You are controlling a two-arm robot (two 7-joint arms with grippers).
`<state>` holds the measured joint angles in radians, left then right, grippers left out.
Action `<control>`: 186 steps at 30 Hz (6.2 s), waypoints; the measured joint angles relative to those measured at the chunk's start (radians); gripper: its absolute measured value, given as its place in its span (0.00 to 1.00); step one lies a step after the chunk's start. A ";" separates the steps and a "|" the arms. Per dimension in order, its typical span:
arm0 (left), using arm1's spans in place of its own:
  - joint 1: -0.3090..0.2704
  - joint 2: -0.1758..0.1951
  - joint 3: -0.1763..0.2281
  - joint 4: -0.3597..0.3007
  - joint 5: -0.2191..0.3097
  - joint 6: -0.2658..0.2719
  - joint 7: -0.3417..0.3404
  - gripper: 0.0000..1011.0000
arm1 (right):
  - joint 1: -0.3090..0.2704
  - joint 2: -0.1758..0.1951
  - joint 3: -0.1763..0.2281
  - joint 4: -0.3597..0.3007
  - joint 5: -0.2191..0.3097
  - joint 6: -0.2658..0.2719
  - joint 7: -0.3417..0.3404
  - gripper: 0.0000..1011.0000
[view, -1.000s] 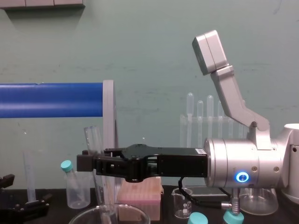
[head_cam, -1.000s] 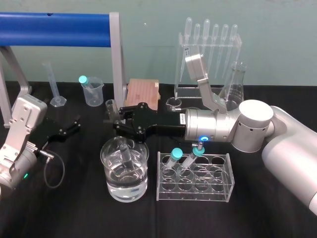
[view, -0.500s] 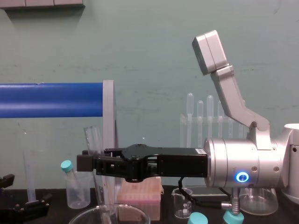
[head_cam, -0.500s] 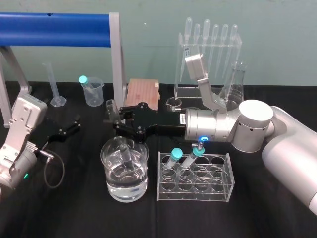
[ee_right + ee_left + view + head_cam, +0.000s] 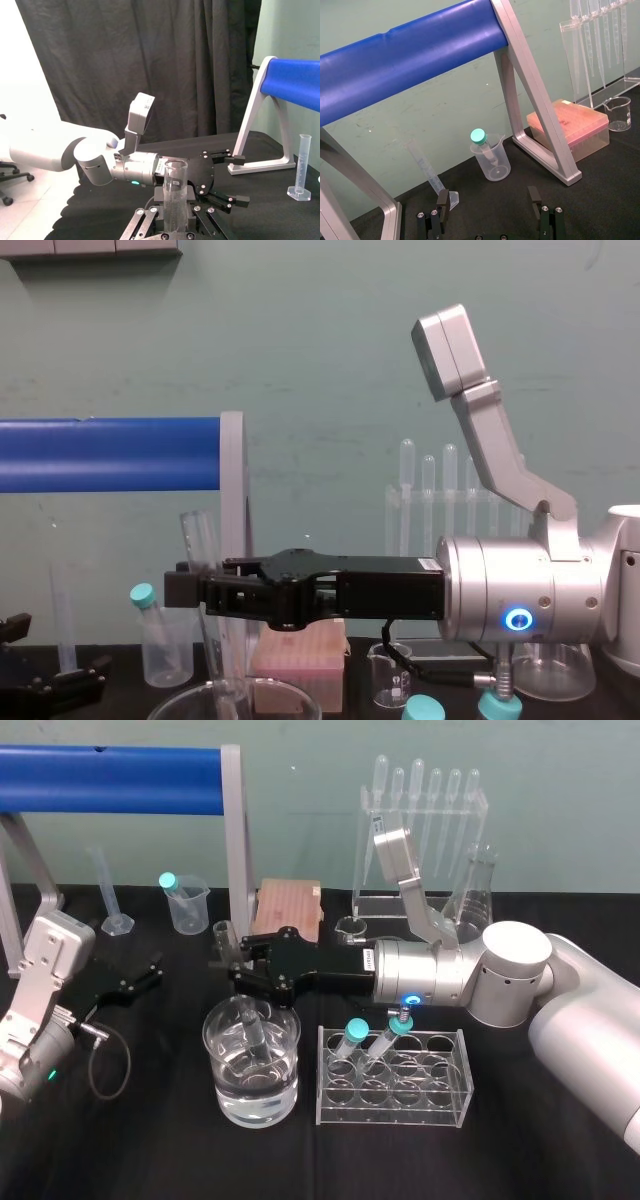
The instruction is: Hold the test tube with one hand and immerse one end into the beaker, then return it to the test tube rack.
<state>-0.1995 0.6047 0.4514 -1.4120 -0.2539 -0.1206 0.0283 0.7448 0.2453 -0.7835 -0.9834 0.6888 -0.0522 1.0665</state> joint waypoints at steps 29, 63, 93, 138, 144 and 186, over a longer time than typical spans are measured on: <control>0.000 0.000 0.000 0.000 0.000 0.000 0.000 0.99 | 0.000 0.000 0.000 0.000 0.000 0.000 0.000 0.23; 0.000 0.000 0.000 0.000 0.000 0.000 0.000 0.99 | 0.001 0.000 -0.001 0.000 -0.003 0.000 0.001 0.23; 0.000 0.000 0.000 0.000 0.000 0.000 0.000 0.99 | -0.065 0.064 0.131 -0.194 0.056 -0.198 -0.026 0.23; 0.000 0.000 0.000 0.000 0.000 0.000 0.000 0.99 | -0.686 0.446 0.513 -0.843 -0.027 0.003 -0.628 0.23; 0.000 0.000 0.000 0.000 0.000 0.000 0.000 0.99 | -0.705 0.444 0.530 -0.848 -0.027 0.016 -0.626 0.23; 0.000 0.000 0.000 0.000 0.000 0.000 0.000 0.99 | -0.626 0.391 0.487 -0.717 -0.043 0.057 -0.545 0.23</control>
<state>-0.1996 0.6047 0.4513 -1.4120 -0.2539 -0.1205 0.0283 0.1188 0.6365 -0.2967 -1.7005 0.6461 0.0049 0.5215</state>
